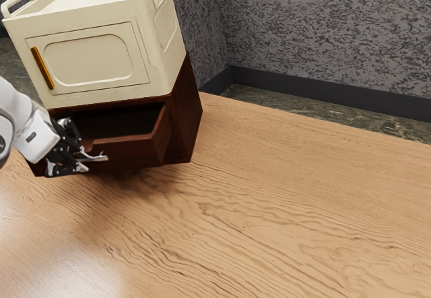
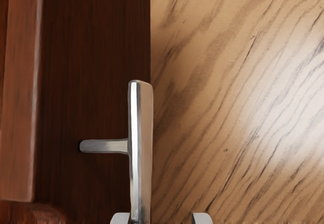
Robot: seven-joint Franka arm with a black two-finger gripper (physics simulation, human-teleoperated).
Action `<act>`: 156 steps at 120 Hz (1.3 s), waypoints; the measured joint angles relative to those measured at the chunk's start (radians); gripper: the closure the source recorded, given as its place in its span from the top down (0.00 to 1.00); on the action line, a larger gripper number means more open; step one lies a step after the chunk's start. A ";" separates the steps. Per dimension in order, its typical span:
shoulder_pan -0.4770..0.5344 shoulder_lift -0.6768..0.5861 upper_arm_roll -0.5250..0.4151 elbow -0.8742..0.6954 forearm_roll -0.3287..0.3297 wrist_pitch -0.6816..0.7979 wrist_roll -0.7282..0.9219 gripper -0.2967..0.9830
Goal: Pull the drawer handle with one arm to open the drawer
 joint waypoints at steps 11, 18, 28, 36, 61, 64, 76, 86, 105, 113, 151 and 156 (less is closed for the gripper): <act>0.002 -0.015 0.000 -0.015 0.002 -0.001 -0.004 0.29; 0.002 -0.023 0.000 -0.022 0.003 -0.005 -0.006 0.29; 0.002 -0.037 0.000 -0.032 0.007 -0.009 -0.009 0.28; 0.002 -0.050 0.000 -0.043 0.012 -0.012 -0.010 0.28; 0.002 -0.081 0.000 -0.068 0.022 -0.018 -0.015 0.28; 0.003 -0.085 0.000 -0.072 0.023 -0.019 -0.016 0.28; 0.003 -0.100 0.000 -0.085 0.027 -0.020 -0.017 0.28; 0.004 -0.115 0.000 -0.096 0.031 -0.021 -0.019 0.28; 0.004 -0.139 -0.001 -0.115 0.041 -0.022 -0.023 0.28; 0.004 -0.150 -0.001 -0.123 0.046 -0.022 -0.025 0.27; 0.004 -0.182 -0.001 -0.137 0.075 -0.015 -0.033 0.22; 0.004 -0.193 0.002 -0.136 0.078 -0.020 -0.033 0.22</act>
